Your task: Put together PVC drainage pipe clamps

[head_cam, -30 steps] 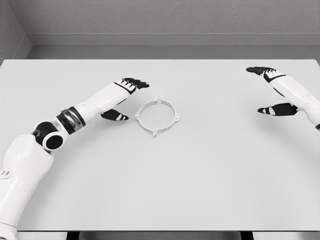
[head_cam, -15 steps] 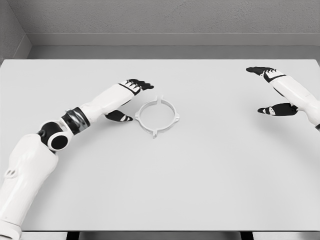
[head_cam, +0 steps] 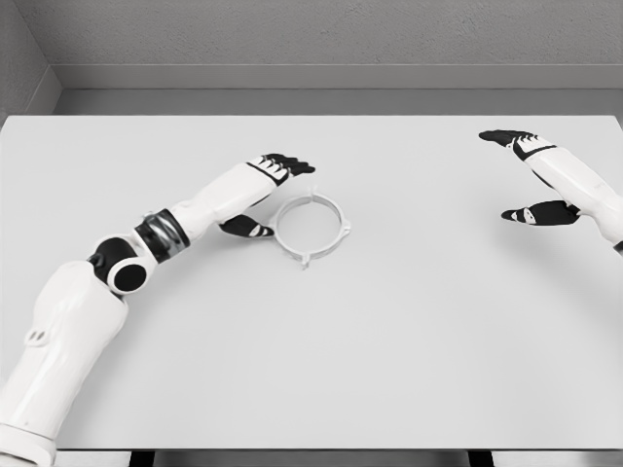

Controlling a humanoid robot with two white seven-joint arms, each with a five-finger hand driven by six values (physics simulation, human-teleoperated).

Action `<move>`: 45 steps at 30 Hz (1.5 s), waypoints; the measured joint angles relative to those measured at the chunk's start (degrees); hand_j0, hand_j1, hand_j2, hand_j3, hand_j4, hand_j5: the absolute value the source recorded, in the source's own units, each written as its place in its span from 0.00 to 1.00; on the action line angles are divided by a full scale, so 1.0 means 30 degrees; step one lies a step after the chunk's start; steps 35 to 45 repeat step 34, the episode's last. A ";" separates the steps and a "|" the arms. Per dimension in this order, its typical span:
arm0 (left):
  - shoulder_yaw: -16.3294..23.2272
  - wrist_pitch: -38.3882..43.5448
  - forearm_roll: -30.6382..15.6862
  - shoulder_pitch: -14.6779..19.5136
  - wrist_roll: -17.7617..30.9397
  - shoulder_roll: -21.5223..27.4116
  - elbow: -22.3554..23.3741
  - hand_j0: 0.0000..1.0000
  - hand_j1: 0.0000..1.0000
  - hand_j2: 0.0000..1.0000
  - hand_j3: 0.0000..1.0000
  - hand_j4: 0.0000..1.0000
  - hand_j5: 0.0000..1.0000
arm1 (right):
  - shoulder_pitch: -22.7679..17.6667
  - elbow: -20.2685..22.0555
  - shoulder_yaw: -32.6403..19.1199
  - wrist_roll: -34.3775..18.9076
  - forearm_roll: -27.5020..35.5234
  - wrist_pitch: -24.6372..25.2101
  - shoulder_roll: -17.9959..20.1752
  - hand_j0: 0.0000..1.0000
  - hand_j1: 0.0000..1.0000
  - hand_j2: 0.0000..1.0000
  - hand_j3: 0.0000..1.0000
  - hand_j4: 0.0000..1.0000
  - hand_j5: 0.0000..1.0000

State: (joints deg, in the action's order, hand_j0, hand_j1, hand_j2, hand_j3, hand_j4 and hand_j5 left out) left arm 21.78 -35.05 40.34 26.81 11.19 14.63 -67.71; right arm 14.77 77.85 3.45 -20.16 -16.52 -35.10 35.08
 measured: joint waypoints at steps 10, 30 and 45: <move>0.0049 -0.0001 -0.0032 0.0176 0.0008 -0.0144 0.0018 1.00 1.00 1.00 1.00 1.00 1.00 | 0.0000 -0.0004 0.0001 0.0000 0.0000 0.0000 -0.0006 1.00 1.00 1.00 1.00 1.00 1.00; -0.1538 0.0000 -0.2371 0.0586 -0.0060 0.6347 0.0107 1.00 1.00 1.00 1.00 1.00 1.00 | 0.0000 -0.0002 0.0007 0.0000 0.0000 0.0000 -0.0019 1.00 1.00 1.00 1.00 1.00 1.00; -0.1952 0.0000 -0.2427 0.0527 -0.0093 0.7133 0.0318 1.00 1.00 1.00 1.00 1.00 1.00 | -0.0029 -0.0007 -0.0014 0.0000 -0.0001 0.0000 -0.0007 1.00 1.00 1.00 1.00 1.00 1.00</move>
